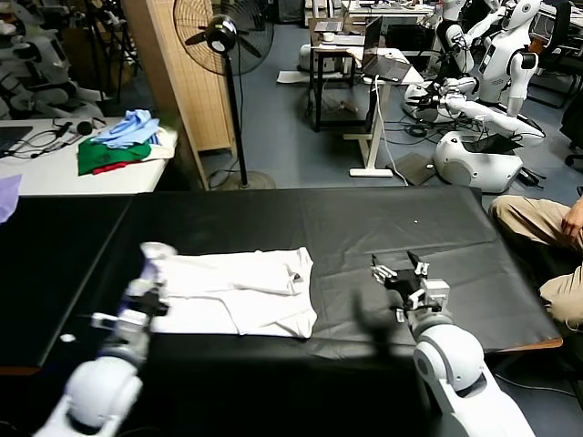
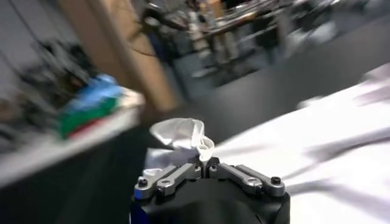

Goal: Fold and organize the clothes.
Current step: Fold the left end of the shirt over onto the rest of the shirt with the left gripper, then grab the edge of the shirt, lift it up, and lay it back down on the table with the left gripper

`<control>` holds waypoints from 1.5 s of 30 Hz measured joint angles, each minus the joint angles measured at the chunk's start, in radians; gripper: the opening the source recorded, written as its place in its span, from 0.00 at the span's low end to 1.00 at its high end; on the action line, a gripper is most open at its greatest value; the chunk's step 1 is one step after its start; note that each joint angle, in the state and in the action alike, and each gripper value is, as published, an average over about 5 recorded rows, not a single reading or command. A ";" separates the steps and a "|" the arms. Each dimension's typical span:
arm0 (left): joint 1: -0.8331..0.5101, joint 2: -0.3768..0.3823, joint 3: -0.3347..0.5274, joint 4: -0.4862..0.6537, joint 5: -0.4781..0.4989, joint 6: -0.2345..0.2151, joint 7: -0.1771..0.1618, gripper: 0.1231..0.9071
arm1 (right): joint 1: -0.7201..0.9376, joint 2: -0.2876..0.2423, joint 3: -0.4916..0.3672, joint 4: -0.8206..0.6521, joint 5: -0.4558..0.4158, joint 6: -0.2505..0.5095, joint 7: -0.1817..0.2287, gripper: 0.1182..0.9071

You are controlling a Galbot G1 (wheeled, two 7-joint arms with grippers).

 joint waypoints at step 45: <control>-0.155 -0.313 0.196 -0.007 -0.148 -0.100 -0.030 0.86 | 0.137 -0.031 -0.203 -0.092 -0.003 0.098 -0.214 0.86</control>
